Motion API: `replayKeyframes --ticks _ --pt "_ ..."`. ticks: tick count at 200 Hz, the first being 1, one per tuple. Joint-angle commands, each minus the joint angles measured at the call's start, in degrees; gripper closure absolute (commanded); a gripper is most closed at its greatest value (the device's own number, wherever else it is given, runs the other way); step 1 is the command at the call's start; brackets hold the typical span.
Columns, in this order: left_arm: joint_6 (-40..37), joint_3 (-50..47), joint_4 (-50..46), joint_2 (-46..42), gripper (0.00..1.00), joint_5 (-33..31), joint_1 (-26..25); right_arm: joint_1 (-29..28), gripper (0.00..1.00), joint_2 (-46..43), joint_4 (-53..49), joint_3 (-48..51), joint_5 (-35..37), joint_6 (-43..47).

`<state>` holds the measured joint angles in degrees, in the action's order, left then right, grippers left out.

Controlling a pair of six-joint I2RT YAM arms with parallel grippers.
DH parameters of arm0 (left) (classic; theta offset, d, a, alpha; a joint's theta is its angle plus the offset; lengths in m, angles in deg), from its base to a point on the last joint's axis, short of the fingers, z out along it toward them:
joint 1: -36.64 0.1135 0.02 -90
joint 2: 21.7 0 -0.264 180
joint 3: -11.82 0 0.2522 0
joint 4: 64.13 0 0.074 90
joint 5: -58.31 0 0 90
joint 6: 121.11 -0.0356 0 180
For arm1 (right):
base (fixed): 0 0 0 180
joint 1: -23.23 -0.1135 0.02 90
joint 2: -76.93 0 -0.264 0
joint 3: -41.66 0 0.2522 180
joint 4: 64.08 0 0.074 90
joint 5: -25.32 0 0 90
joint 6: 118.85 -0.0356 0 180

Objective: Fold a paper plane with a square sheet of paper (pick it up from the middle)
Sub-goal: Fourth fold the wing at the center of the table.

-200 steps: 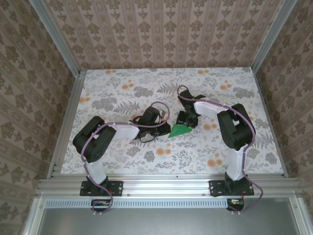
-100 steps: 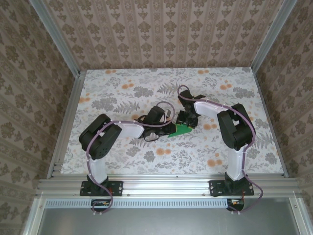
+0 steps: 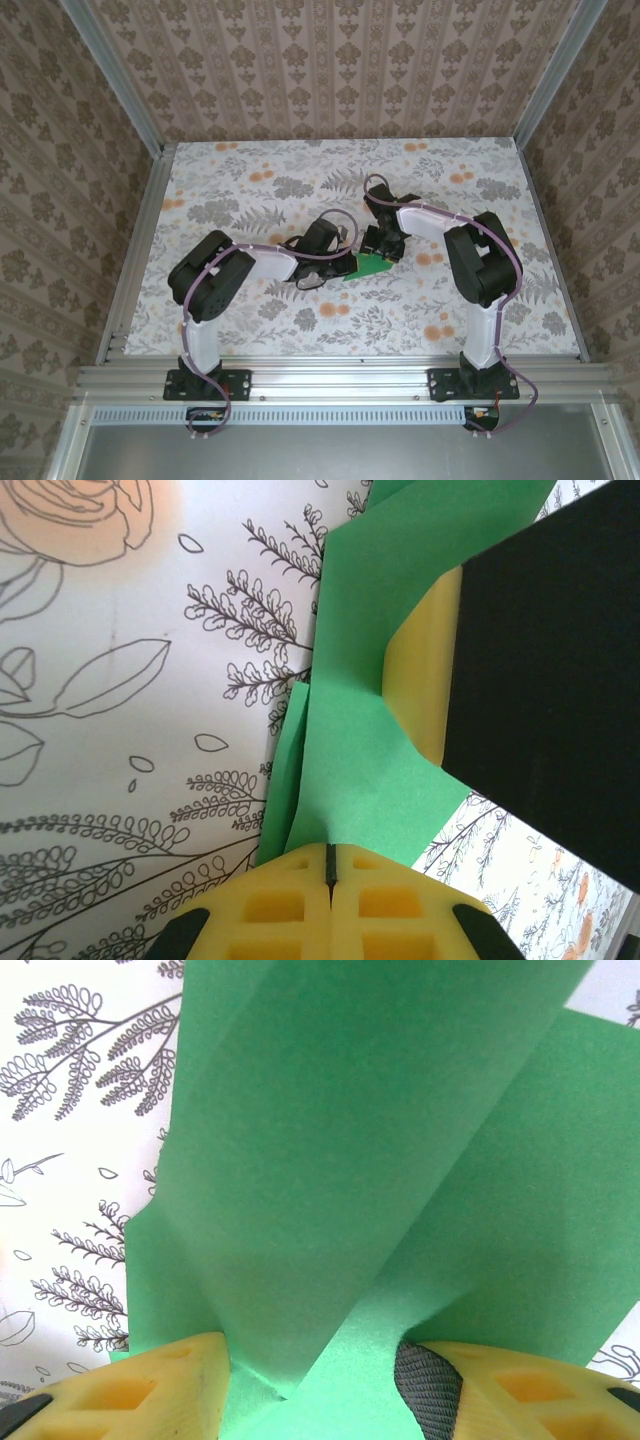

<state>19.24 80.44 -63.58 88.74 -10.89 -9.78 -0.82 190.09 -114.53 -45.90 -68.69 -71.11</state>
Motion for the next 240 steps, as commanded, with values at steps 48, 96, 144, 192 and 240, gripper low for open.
replayKeyframes --ticks 48,96,144,192,240 --pt "-2.26 0.88 -8.09 1.93 0.98 -2.12 0.19 2.28 0.40 -3.53 2.17 5.16 -3.68 1.42" --pt "-2.55 1.65 -11.72 2.94 0.98 -1.29 -0.06 3.74 0.39 -17.19 11.71 11.06 -12.40 5.14" --pt "-3.06 2.53 -14.19 3.39 1.00 -1.11 -0.08 3.12 0.70 -21.26 22.64 18.70 -19.15 4.11" --pt "-3.06 2.81 -14.92 3.72 1.00 -1.15 -0.06 0.81 0.96 -13.36 27.52 19.05 -20.60 2.16" --pt "-2.82 3.08 -15.26 3.98 1.00 -1.03 -0.06 0.39 1.00 -9.09 28.71 19.91 -19.88 2.79"
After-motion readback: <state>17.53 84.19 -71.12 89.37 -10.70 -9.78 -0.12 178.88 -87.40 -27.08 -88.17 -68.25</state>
